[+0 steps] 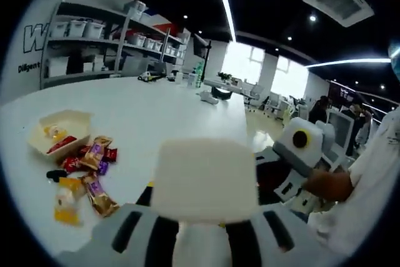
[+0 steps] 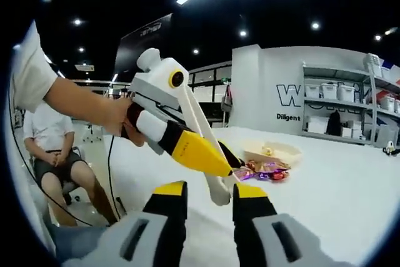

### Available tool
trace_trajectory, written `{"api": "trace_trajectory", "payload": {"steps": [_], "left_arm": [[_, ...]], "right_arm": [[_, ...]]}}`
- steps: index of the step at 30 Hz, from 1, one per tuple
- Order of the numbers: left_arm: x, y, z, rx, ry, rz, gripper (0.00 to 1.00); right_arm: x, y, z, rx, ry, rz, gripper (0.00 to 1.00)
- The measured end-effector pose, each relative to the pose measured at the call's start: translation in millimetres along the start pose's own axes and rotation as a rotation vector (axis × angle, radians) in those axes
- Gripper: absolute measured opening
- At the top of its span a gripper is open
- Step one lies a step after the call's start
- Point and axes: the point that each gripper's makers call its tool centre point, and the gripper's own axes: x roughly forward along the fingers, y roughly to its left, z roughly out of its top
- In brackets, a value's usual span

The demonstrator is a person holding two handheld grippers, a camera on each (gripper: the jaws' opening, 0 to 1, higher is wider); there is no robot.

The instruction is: Place the target food into the container with the food tongs after gripping and lifting it, then release it inside without dropping or visibly crushing the food.

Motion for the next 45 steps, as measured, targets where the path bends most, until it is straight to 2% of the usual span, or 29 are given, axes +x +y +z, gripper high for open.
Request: {"api": "trace_trajectory", "payload": {"steps": [2, 3, 5, 7, 9, 13, 16, 19, 23, 26, 35, 37, 42, 45], "left_arm": [[-1.4, -3.8, -1.1, 0.005, -0.005, -0.003, 0.26], [-2.2, -4.4, -1.1, 0.003, -0.010, -0.004, 0.26], [-4.7, -5.1, -0.1, -0.009, -0.025, -0.002, 0.27], [-6.5, -8.7, -0.3, 0.005, -0.032, -0.004, 0.27], [-7.4, -9.6, 1.9, 0.020, -0.052, -0.004, 0.27], [-8.7, -11.4, 3.3, 0.046, -0.068, 0.003, 0.27], [-10.1, -13.0, 6.1, 0.080, -0.087, 0.007, 0.27], [-10.8, -11.8, 10.1, 0.088, -0.106, 0.007, 0.29], [-12.3, -16.0, 20.3, 0.149, -0.163, -0.001, 0.30], [-11.8, -17.9, 21.3, 0.180, -0.163, -0.002, 0.32], [-15.4, -22.3, 23.1, 0.054, -0.186, -0.029, 0.30], [-17.3, -25.6, 23.2, 0.043, -0.198, -0.036, 0.29], [-19.2, -27.6, 21.3, -0.050, -0.200, -0.042, 0.28], [-19.4, -27.1, 19.1, -0.076, -0.200, -0.038, 0.27]], "right_arm": [[-2.9, -4.2, 1.1, -0.024, -0.008, -0.027, 0.07], [-3.3, -4.4, 1.0, -0.025, -0.009, -0.026, 0.08], [-3.3, 1.6, 3.5, 0.088, -0.032, 0.008, 0.08], [-3.8, 3.3, 2.4, 0.144, -0.034, 0.020, 0.08], [-3.7, 3.8, 2.8, 0.139, -0.042, 0.021, 0.08], [-1.3, 8.8, 1.3, 0.199, -0.033, 0.040, 0.06], [-1.7, 9.4, 3.0, 0.181, -0.053, 0.035, 0.05], [-2.0, 11.2, 8.3, 0.203, -0.080, 0.045, 0.05], [-5.5, 10.7, 17.8, 0.199, -0.119, 0.042, 0.04], [-6.6, 10.9, 22.2, 0.201, -0.128, 0.046, 0.04], [-11.7, 13.4, 31.5, 0.229, -0.162, 0.060, 0.04], [-13.0, 16.0, 34.3, 0.271, -0.180, 0.079, 0.04], [-12.3, 18.4, 35.7, 0.297, -0.188, 0.088, 0.04], [-11.2, 18.9, 34.8, 0.302, -0.184, 0.086, 0.04]]}}
